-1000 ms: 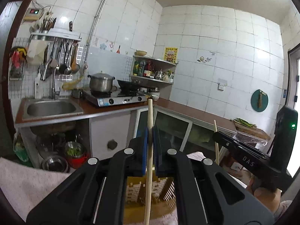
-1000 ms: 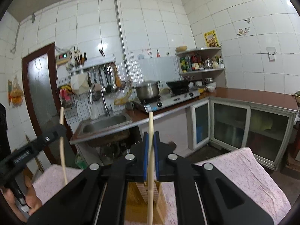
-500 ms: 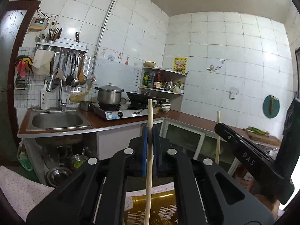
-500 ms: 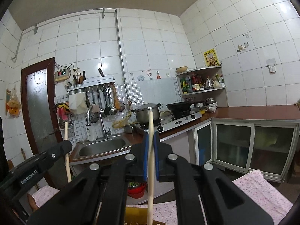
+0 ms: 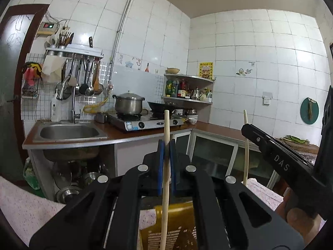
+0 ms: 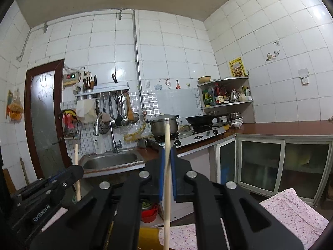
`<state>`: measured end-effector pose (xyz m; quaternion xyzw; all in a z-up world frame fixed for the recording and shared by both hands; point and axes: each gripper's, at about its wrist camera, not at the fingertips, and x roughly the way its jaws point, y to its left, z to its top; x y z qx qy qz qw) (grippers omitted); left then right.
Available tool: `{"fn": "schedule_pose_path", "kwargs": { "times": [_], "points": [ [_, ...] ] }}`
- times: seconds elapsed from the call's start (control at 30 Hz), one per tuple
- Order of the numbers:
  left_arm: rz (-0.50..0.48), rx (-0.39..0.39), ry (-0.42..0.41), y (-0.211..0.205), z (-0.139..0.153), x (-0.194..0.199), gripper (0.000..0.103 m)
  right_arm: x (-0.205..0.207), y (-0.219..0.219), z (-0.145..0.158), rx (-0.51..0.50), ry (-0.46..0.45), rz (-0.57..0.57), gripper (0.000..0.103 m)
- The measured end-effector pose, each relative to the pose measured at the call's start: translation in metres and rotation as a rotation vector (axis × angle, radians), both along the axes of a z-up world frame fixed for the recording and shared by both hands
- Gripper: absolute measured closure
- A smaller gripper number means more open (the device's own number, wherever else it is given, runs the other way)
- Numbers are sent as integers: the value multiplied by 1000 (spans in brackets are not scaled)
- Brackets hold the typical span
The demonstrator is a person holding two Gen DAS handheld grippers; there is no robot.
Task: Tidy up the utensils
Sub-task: 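Lower both chopsticks into the yellow holder and open both tools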
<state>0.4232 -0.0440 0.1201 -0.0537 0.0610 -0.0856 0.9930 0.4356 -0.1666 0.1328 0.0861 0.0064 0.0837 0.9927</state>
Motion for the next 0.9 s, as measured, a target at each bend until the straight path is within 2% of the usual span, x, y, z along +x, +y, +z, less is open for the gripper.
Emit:
{"fn": "schedule_pose_path", "kwargs": {
  "times": [0.23,0.47,0.5,0.6,0.67,0.73,0.87,0.9],
  "points": [
    [6,37,54,-1,-26,-11,99,-10,5,-28,-56,47,18,97],
    [10,41,115,2,-35,-28,97,-33,1,-37,-74,112,43,97],
    [7,38,124,3,-34,-30,90,-37,1,-38,-79,125,49,97],
    [25,34,145,10,-29,-44,50,-47,-2,-40,-86,186,68,96],
    [36,35,150,15,-24,-55,43,-55,-7,-40,-79,218,70,96],
    [35,41,182,21,-20,-66,29,-64,-12,-41,-69,244,69,96],
    [59,13,221,38,-19,-95,12,-86,-22,-44,-69,294,52,95],
    [59,3,232,42,-19,-101,8,-92,-23,-45,-71,305,47,92]
  ]
}}
